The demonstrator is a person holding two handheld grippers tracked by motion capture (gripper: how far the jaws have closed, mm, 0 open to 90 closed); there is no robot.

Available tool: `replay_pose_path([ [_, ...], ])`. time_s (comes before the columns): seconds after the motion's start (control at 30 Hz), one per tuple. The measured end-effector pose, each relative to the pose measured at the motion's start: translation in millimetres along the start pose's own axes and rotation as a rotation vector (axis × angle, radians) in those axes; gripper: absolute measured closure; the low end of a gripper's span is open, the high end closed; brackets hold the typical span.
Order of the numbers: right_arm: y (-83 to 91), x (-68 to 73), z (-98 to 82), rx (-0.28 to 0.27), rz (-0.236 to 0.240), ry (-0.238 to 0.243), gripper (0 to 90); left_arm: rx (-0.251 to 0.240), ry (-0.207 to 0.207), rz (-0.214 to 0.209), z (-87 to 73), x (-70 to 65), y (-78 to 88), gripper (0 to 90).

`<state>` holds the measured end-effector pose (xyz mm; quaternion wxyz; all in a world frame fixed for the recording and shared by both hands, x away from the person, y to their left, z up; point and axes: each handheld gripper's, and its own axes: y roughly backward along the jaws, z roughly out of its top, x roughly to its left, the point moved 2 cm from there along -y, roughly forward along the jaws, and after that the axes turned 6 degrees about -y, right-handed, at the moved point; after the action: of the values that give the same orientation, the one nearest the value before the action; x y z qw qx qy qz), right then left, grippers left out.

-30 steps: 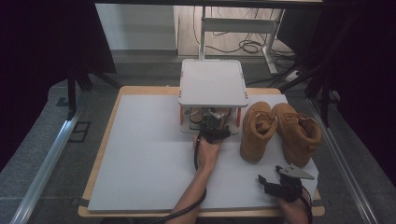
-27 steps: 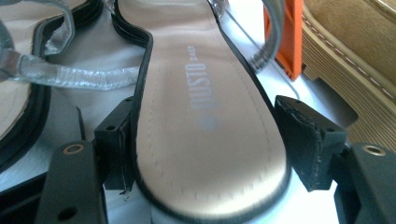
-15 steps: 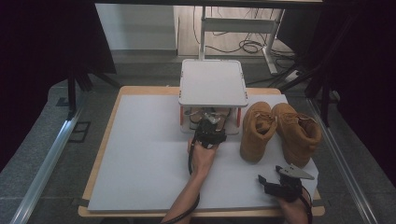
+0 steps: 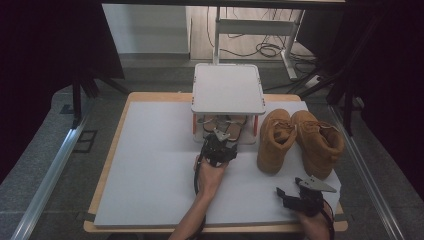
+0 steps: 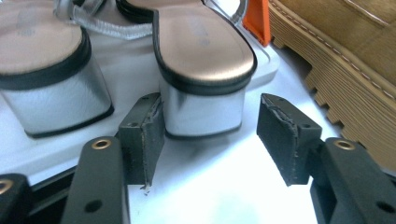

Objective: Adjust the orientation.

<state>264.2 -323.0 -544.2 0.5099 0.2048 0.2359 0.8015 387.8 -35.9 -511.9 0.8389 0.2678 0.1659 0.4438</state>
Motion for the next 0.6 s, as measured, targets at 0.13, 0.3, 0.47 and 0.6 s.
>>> replay_pose_path([
  [0.13, 0.0, 0.0, 0.0, 0.0, 0.0, 0.0, 15.9, -0.013, -0.015, -0.028, -5.4, -0.9, 3.8, 48.3],
  [0.3, 0.0, 0.0, 0.0, 0.0, 0.0, 0.0, 15.9, -0.001, -0.033, -0.068, -10.0, 1.6, 2.7, 66.9],
  [0.47, 0.0, 0.0, 0.0, 0.0, 0.0, 0.0, 15.9, -0.008, -0.057, -0.079, -8.3, 1.5, 2.5, 82.5],
  [0.6, 0.0, 0.0, 0.0, 0.0, 0.0, 0.001, 15.9, -0.006, -0.065, -0.075, -5.6, 3.4, 2.9, 89.5],
])
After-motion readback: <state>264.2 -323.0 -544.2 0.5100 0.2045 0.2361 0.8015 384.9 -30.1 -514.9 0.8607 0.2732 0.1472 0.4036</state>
